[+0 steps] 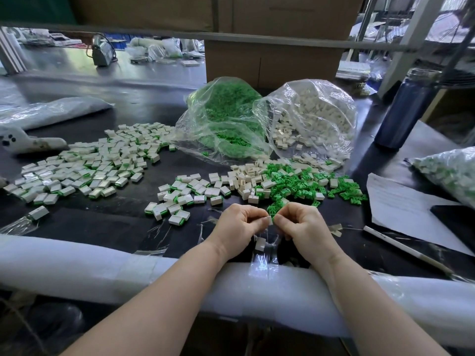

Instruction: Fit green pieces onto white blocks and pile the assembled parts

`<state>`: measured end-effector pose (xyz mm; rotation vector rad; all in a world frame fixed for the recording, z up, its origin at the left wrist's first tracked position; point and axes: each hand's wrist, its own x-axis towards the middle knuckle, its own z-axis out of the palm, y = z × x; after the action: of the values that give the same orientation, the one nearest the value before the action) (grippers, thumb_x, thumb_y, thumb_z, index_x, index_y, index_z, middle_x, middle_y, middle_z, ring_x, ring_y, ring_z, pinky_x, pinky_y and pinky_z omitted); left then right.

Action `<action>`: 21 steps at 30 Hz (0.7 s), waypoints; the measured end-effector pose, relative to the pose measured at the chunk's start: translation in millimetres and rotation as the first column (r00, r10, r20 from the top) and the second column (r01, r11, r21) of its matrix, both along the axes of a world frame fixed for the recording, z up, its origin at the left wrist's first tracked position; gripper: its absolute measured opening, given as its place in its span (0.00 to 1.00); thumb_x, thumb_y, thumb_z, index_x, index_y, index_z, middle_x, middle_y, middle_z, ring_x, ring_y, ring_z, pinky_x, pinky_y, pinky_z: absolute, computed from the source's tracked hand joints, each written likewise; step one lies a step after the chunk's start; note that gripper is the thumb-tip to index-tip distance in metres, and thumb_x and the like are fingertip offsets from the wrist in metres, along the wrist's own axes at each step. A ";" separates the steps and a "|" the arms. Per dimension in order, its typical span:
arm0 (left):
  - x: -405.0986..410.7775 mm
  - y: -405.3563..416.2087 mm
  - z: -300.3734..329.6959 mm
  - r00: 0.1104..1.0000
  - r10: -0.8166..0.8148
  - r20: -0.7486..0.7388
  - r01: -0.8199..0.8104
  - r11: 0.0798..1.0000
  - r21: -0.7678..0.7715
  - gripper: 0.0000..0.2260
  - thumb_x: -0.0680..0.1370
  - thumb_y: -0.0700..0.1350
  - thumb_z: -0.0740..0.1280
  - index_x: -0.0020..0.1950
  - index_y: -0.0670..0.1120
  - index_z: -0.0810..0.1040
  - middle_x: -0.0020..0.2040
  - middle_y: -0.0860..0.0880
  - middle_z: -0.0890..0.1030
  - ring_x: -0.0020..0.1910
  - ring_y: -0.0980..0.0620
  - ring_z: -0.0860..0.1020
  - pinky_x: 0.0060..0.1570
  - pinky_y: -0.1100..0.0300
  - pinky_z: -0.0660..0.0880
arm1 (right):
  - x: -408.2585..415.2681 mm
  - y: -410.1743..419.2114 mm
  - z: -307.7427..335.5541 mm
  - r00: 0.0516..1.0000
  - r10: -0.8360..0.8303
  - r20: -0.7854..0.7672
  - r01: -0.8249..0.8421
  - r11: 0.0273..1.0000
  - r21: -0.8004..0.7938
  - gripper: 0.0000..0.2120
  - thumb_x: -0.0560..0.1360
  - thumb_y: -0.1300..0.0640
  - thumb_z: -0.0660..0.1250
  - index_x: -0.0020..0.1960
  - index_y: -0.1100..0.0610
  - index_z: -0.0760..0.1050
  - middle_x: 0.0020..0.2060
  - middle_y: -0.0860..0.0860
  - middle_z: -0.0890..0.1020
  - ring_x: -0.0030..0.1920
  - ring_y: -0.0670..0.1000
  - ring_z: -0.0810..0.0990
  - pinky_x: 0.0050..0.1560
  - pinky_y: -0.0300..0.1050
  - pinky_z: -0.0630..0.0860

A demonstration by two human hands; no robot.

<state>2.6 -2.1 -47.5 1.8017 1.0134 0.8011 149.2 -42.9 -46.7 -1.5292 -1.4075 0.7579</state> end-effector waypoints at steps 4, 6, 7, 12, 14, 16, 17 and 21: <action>0.3 -0.1 -2.4 0.997 0.010 -0.073 -0.004 0.997 0.079 0.06 0.75 0.41 0.69 0.50 0.42 0.82 0.38 0.52 0.79 0.40 0.57 0.77 0.46 0.65 0.73 | 1.4 -0.3 -0.2 0.997 0.012 0.076 -0.009 0.999 -0.033 0.11 0.73 0.64 0.68 0.33 0.56 0.75 0.29 0.53 0.76 0.33 0.51 0.74 0.39 0.46 0.73; 1.0 -0.2 -2.6 0.993 0.012 -0.113 0.004 0.990 0.139 0.06 0.75 0.41 0.69 0.49 0.41 0.83 0.40 0.50 0.79 0.42 0.53 0.77 0.48 0.61 0.74 | 1.7 -0.3 -0.2 0.995 0.021 0.101 -0.017 0.999 -0.044 0.10 0.73 0.64 0.68 0.34 0.56 0.75 0.29 0.52 0.77 0.33 0.51 0.75 0.39 0.45 0.72; 1.2 -0.3 -2.4 0.992 0.014 -0.128 0.008 0.986 0.166 0.06 0.75 0.41 0.69 0.49 0.41 0.83 0.40 0.49 0.79 0.43 0.51 0.78 0.49 0.59 0.74 | 1.9 -0.2 -0.2 0.993 0.026 0.112 -0.021 0.999 -0.050 0.10 0.73 0.64 0.68 0.34 0.56 0.75 0.29 0.51 0.77 0.33 0.50 0.74 0.39 0.44 0.72; 1.4 -0.4 -2.5 0.984 -0.005 -0.176 0.049 0.968 0.246 0.06 0.75 0.41 0.69 0.49 0.40 0.83 0.35 0.56 0.73 0.39 0.54 0.73 0.44 0.64 0.69 | 2.5 -0.1 0.4 0.987 0.058 0.150 -0.049 0.997 -0.063 0.12 0.73 0.64 0.68 0.33 0.53 0.74 0.29 0.49 0.77 0.32 0.47 0.73 0.39 0.42 0.72; 1.7 -0.7 -2.7 0.980 -0.008 -0.198 0.061 0.964 0.260 0.07 0.75 0.41 0.69 0.50 0.40 0.83 0.34 0.57 0.72 0.39 0.55 0.72 0.43 0.67 0.67 | 2.5 -0.4 0.2 0.980 0.067 0.188 -0.055 0.996 -0.068 0.13 0.73 0.64 0.68 0.33 0.51 0.74 0.29 0.48 0.77 0.33 0.47 0.73 0.39 0.43 0.72; 1.7 -0.3 -2.1 0.986 -0.004 -0.167 0.043 0.971 0.234 0.07 0.75 0.41 0.69 0.50 0.41 0.83 0.36 0.55 0.75 0.39 0.55 0.74 0.44 0.67 0.70 | 2.1 -0.1 0.0 0.989 0.046 0.138 -0.041 0.998 -0.042 0.12 0.73 0.64 0.68 0.32 0.53 0.75 0.27 0.48 0.77 0.31 0.46 0.73 0.36 0.40 0.71; 1.6 -0.5 -1.3 0.992 -0.002 -0.124 0.027 0.980 0.195 0.06 0.75 0.41 0.69 0.49 0.41 0.83 0.37 0.54 0.78 0.40 0.55 0.76 0.46 0.65 0.73 | 1.8 0.1 -0.1 0.997 0.028 0.070 -0.027 0.999 -0.020 0.11 0.73 0.64 0.69 0.33 0.54 0.76 0.26 0.47 0.76 0.29 0.45 0.72 0.33 0.38 0.71; 4.0 -1.9 0.3 0.999 0.029 -0.014 -0.028 0.996 0.089 0.06 0.76 0.41 0.68 0.51 0.42 0.82 0.42 0.48 0.83 0.43 0.52 0.80 0.51 0.58 0.77 | 0.3 1.3 0.4 0.984 -0.017 -0.177 0.025 0.999 0.047 0.08 0.72 0.65 0.69 0.35 0.59 0.78 0.23 0.47 0.79 0.25 0.42 0.75 0.29 0.35 0.73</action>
<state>6.6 -4.0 -47.2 1.8746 1.0292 0.8632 149.5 -41.5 -46.4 -1.4006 -1.2677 0.8192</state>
